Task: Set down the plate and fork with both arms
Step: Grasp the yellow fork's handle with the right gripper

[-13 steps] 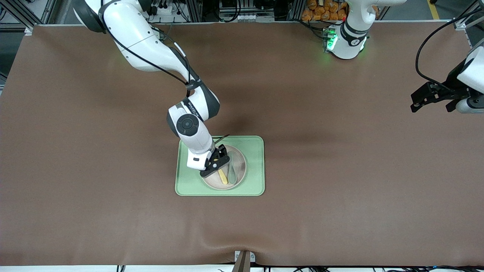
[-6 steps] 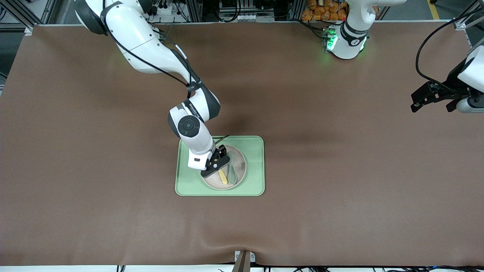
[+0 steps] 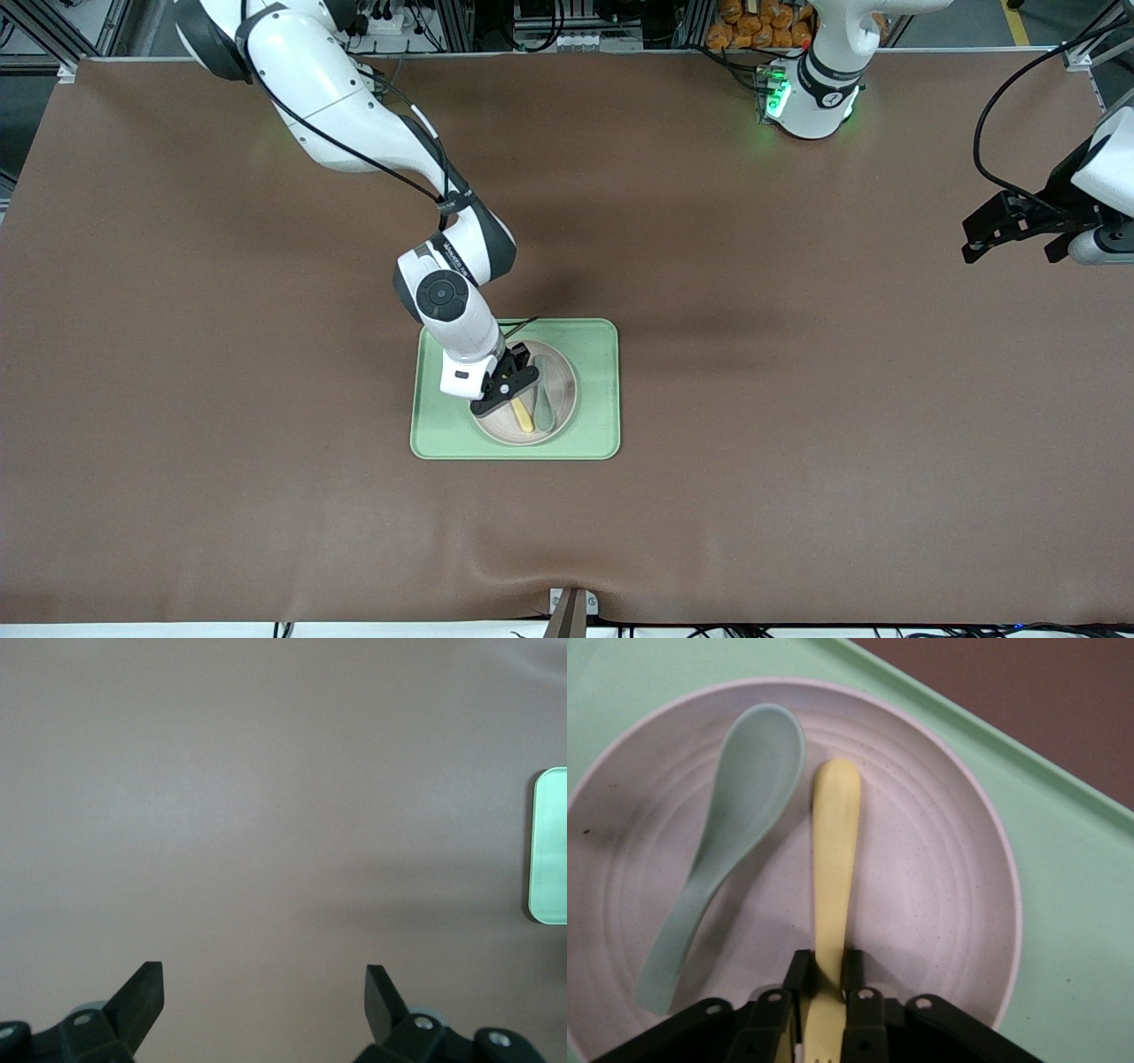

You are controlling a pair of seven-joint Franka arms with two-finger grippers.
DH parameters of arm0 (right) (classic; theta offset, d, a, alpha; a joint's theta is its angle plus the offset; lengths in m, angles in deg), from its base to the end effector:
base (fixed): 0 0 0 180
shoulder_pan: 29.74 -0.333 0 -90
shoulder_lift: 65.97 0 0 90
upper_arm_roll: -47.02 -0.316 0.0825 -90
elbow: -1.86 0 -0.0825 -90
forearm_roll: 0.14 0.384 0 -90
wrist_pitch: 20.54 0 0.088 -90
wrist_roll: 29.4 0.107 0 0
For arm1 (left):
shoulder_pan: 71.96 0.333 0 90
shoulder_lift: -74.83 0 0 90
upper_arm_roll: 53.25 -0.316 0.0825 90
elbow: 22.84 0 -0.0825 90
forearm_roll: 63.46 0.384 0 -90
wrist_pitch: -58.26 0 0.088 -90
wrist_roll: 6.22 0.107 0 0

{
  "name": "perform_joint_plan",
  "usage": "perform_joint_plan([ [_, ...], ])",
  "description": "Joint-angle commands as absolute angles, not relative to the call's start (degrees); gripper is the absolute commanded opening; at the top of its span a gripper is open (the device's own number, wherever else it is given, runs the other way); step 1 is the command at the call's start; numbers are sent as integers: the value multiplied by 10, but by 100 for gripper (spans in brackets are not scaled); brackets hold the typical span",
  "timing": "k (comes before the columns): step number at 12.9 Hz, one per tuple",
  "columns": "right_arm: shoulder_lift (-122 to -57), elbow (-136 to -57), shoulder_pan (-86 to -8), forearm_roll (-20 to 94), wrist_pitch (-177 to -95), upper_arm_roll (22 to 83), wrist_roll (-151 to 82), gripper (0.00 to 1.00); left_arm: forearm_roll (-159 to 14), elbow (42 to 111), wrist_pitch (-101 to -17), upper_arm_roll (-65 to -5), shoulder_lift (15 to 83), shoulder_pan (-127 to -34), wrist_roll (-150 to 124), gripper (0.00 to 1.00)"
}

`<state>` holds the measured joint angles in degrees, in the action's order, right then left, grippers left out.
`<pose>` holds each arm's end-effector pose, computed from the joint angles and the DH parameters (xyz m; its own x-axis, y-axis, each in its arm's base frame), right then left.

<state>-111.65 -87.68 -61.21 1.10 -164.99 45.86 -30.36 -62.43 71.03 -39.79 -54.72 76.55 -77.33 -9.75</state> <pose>0.6050 0.3844 0.1889 0.8362 0.5244 0.1606 0.5349 -0.8445 -0.0270 0.5572 -0.0361 0.6220 0.9946 -0.0085 0.1036 -0.0075 -0.9999 -0.0108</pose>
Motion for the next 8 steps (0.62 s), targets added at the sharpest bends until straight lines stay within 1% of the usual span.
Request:
perform_joint_plan([
  [1, -1124, -874, -616, 1, -1664, 461, -291, 0, -622, 701, -392, -550, 766, -774, -89, 100],
  [7, -1113, -873, -615, 5, -1651, 460, -222, 0, -628, 702, -390, -525, 766, -753, -92, 100],
  [8, -1109, -871, -615, 7, -1636, 459, -211, 0, -628, 702, -384, -525, 768, -754, -90, 100],
])
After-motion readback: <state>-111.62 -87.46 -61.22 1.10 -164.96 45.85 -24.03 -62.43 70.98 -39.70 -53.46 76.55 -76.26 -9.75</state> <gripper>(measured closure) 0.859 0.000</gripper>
